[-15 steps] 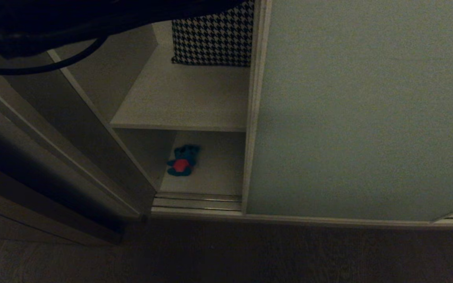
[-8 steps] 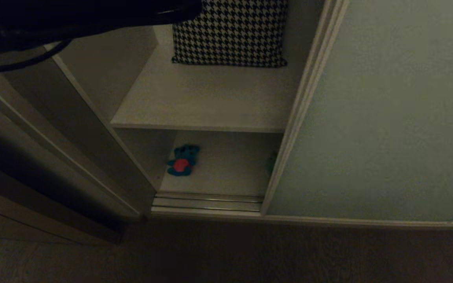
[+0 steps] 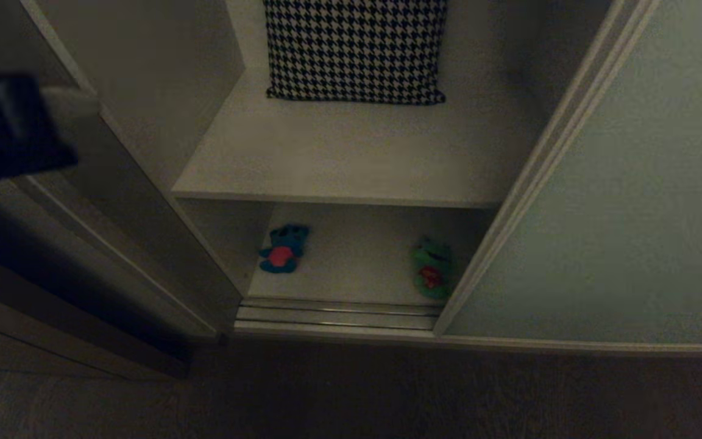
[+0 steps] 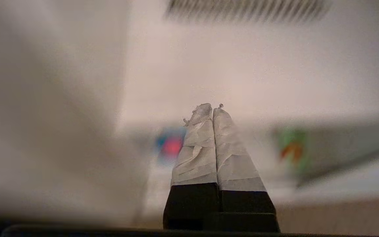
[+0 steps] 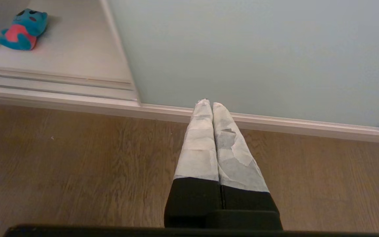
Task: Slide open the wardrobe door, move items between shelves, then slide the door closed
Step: Open the door
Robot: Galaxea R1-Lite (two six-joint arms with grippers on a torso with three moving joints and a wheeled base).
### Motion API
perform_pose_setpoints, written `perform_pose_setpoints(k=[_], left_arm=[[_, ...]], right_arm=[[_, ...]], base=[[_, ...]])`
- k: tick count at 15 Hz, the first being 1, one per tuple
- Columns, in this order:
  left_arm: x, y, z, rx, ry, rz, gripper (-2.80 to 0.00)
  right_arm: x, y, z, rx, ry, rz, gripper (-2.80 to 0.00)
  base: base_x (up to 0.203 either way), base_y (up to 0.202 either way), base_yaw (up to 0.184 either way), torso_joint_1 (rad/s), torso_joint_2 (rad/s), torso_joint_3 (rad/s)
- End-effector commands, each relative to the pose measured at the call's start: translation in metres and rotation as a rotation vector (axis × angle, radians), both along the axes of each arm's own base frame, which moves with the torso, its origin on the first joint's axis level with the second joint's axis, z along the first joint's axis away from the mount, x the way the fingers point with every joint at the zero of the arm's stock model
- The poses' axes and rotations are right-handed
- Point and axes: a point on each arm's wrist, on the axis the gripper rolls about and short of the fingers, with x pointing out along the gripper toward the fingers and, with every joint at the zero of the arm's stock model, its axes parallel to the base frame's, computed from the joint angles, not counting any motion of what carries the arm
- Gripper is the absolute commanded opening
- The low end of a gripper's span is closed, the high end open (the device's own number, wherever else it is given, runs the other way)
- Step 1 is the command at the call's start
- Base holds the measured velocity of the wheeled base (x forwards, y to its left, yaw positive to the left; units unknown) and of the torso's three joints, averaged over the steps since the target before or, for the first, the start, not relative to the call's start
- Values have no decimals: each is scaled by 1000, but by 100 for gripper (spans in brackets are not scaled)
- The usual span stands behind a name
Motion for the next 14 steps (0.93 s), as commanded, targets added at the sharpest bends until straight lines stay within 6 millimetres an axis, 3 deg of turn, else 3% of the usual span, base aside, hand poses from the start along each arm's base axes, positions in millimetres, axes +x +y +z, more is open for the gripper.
perform_pose_setpoints(k=[1, 5, 8, 10, 11, 14], left_arm=[[-75, 25, -34, -10, -49, 37, -280], [-148, 39, -134, 10, 4, 71, -280], [-171, 39, -201, 16, 17, 85, -280], [-174, 38, -242, 23, 23, 76, -280], [-170, 37, -258, 22, 45, 77, -280], [-168, 38, -262, 58, 46, 113, -280]], right_arm=[[0, 0, 0, 0, 0, 0, -280], [0, 0, 0, 0, 0, -1, -280], [0, 0, 0, 0, 0, -1, -280], [0, 0, 0, 0, 1, 0, -280], [0, 0, 0, 0, 0, -1, -280], [0, 0, 0, 0, 0, -1, -280]], base=[[0, 0, 0, 0, 0, 0], [0, 0, 0, 0, 0, 0], [0, 0, 0, 0, 0, 0], [0, 0, 0, 0, 0, 0], [0, 0, 0, 0, 0, 0], [0, 0, 0, 0, 0, 0]])
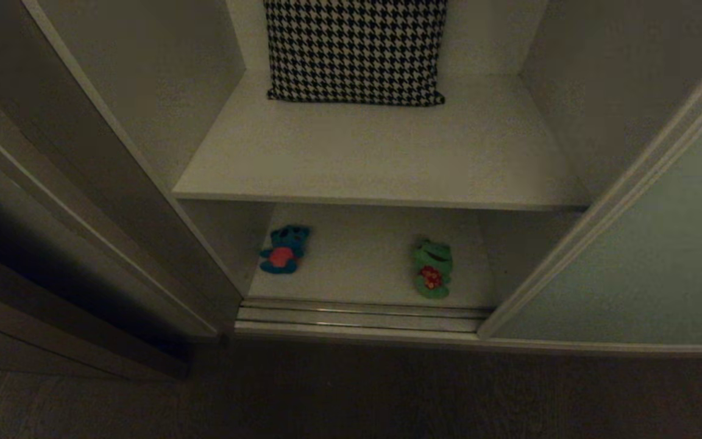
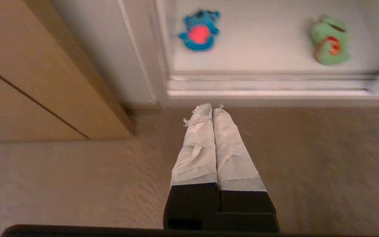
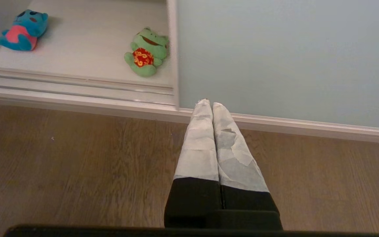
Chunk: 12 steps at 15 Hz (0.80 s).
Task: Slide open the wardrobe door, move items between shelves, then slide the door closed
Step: Open the door
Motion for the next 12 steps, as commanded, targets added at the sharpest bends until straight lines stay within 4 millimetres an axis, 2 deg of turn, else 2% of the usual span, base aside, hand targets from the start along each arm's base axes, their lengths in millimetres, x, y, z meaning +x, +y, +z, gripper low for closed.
perform_pose_setpoints(k=[1, 12], left_arm=[[1, 1, -11, 41, 0, 41, -280], [1, 1, -10, 33, -9, 34, -280]], right_arm=[[0, 0, 0, 0, 1, 1, -280], [0, 0, 0, 0, 0, 1, -280]], base=[[0, 0, 0, 0, 0, 0], [0, 0, 0, 0, 0, 0]])
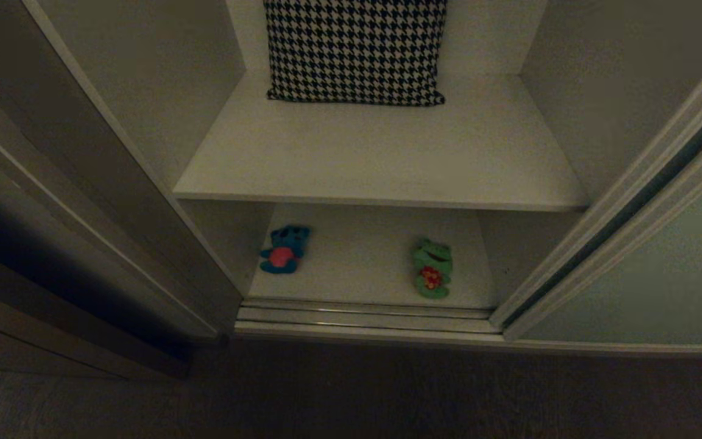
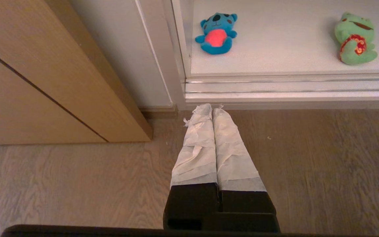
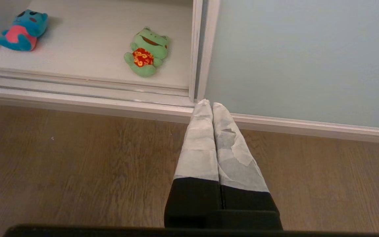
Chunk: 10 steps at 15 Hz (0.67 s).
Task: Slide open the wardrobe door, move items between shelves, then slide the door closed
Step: Open the door, then place the blue doll on the higher shelf
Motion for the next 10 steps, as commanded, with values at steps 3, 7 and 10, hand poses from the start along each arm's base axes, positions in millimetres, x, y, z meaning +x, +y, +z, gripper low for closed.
perform_pose_setpoints(k=[3, 7, 10], left_arm=[[0, 0, 0, -5, 5, 0, -280], [0, 0, 1, -25, 2, 1, -280], [0, 0, 1, -32, 1, 4, -280]], right_arm=[[0, 0, 0, 0, 1, 0, -280], [0, 0, 0, 0, 1, 0, -280], [0, 0, 0, 0, 1, 0, -280]], base=[[0, 0, 0, 0, 0, 0], [0, 0, 0, 0, 2, -81], [0, 0, 0, 0, 3, -184]])
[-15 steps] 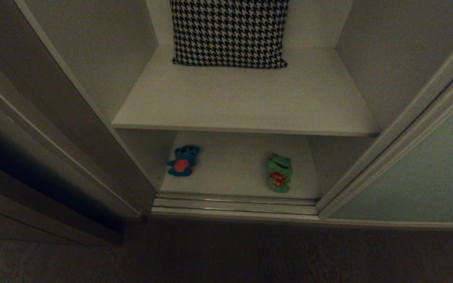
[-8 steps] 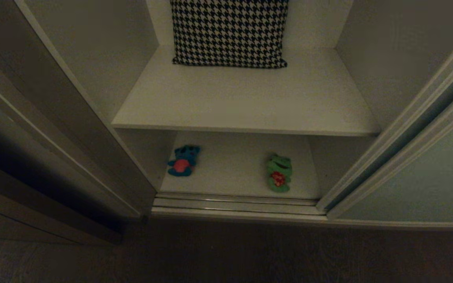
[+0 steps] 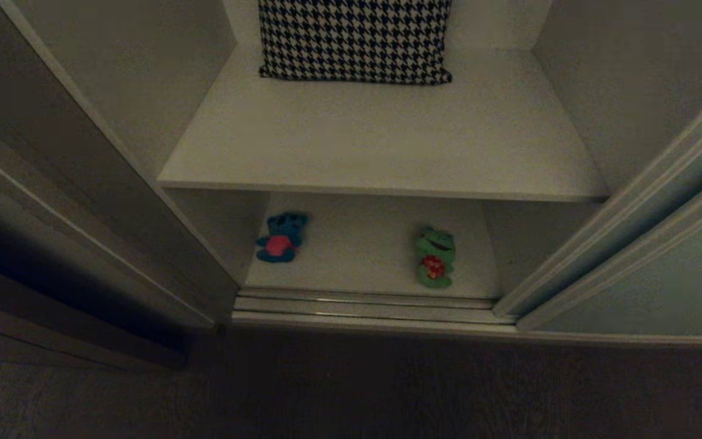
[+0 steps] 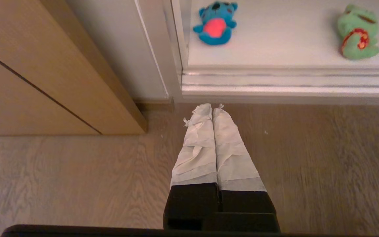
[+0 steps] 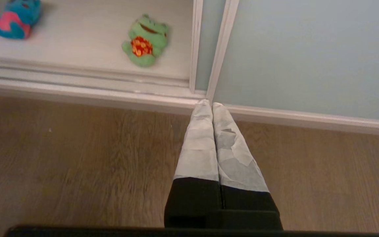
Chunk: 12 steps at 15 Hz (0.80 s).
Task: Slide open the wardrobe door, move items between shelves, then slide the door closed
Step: Place the blue doll on the higher shelf
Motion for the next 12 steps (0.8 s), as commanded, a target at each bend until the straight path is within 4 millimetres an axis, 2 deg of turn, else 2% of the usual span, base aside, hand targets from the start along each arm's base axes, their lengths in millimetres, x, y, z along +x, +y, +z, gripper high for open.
perform_pose_setpoints(k=[1, 12], left_arm=[[0, 0, 0, -3, 4, 4, -280], [0, 0, 1, -11, 9, 8, -280]], right_arm=[[0, 0, 0, 0, 1, 0, -280], [0, 0, 0, 0, 1, 0, -280]], base=[[0, 0, 0, 2, 2, -198], [0, 0, 0, 3, 4, -199]])
